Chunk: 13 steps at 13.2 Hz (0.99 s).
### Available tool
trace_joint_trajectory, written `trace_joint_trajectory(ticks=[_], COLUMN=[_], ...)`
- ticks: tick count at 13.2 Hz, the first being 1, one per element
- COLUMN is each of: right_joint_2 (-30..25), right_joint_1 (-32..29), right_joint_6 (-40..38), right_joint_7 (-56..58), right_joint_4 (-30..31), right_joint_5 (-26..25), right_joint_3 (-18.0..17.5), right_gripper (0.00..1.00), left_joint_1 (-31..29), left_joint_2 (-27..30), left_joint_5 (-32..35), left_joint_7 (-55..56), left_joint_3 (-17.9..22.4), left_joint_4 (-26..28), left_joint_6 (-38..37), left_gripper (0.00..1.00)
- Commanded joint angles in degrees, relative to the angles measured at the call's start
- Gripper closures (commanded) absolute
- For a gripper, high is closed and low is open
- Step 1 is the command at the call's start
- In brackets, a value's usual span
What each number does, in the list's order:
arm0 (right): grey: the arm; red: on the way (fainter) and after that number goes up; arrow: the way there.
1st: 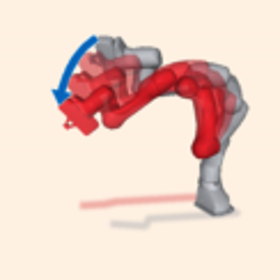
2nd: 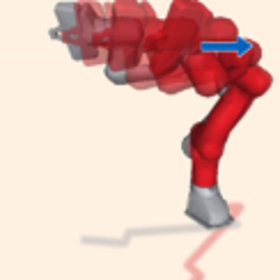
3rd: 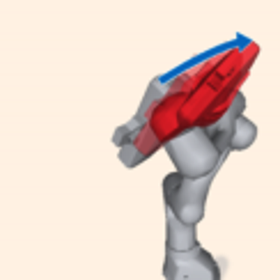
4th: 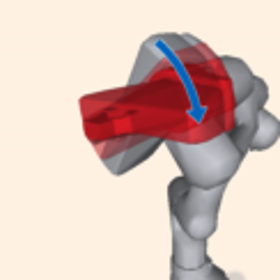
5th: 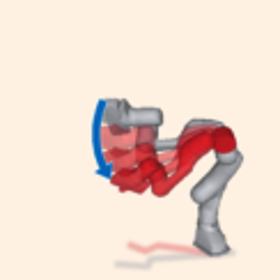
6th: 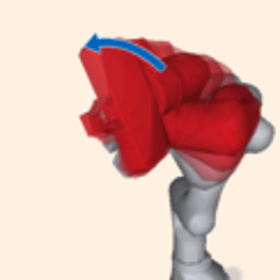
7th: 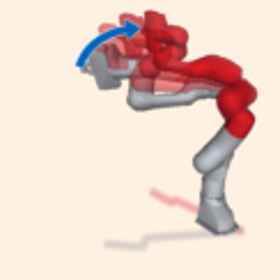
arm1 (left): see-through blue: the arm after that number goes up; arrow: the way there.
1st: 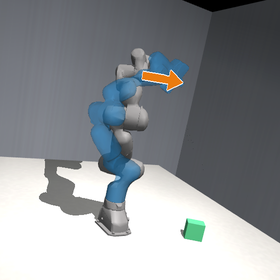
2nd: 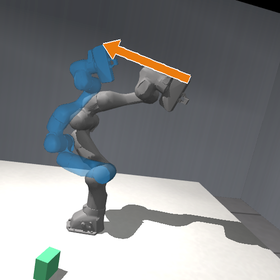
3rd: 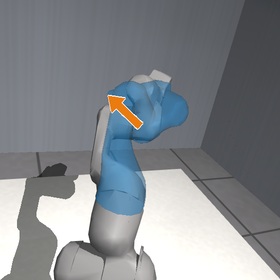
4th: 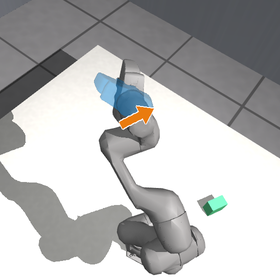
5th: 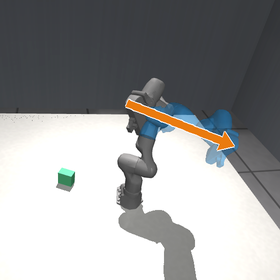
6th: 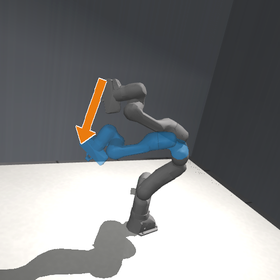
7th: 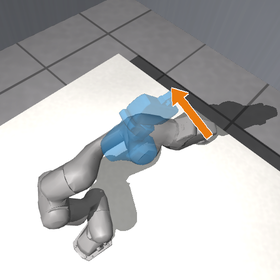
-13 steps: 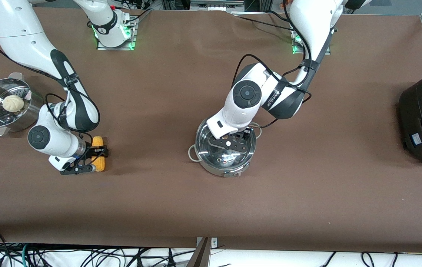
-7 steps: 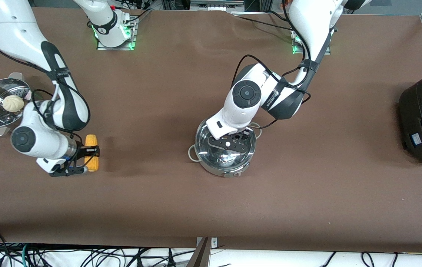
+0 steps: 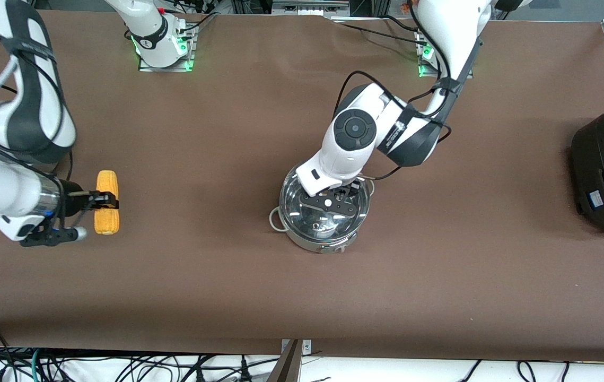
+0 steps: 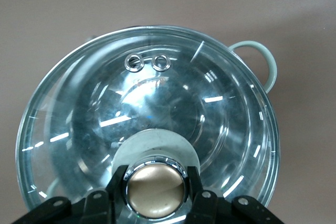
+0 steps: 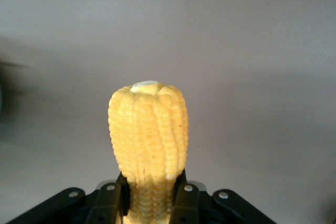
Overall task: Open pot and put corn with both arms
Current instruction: 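Lift the lid with the left gripper while the right gripper lifts the corn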
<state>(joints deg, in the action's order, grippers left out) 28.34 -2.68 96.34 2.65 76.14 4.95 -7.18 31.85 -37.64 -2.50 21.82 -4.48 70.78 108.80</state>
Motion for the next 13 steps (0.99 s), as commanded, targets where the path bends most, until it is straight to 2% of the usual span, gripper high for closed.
trace_joint_trajectory(ticks=[1,3,5,10,12,13], right_joint_2=[1.0,1.4,2.8,8.6,11.6,13.0], right_joint_1=[1.5,4.9,12.1,22.6,25.7,27.3], right_joint_6=[-2.4,-1.3,2.7,14.1,17.5,19.8], right_joint_7=[-5.7,-18.4,-29.5,-37.4,-41.4,-43.2], right_joint_4=[-4.1,-5.9,-7.3,-10.5,-12.2,-13.0], right_joint_5=[1.4,0.8,0.1,-1.6,-1.6,-1.6], right_joint_3=[-1.9,-5.6,-5.7,-5.7,-5.7,-5.7], right_gripper=[1.0,1.0,1.0,1.0,1.0,1.0], left_joint_1=[-2.7,-3.1,-6.2,-16.9,-19.6,-21.2], left_joint_2=[6.0,7.1,8.7,10.7,12.5,14.2], left_joint_5=[3.1,6.9,9.4,8.7,8.6,8.5], left_joint_7=[-1.2,-1.4,-5.8,-26.8,-31.5,-33.7], left_joint_3=[1.0,1.1,0.8,0.4,0.3,0.2], left_joint_4=[0.8,1.3,3.5,8.6,14.0,18.8], left_joint_6=[-4.8,-8.8,-10.6,-9.3,-5.4,-1.5], left_gripper=[0.87,0.88,0.88,0.88,0.87,0.87])
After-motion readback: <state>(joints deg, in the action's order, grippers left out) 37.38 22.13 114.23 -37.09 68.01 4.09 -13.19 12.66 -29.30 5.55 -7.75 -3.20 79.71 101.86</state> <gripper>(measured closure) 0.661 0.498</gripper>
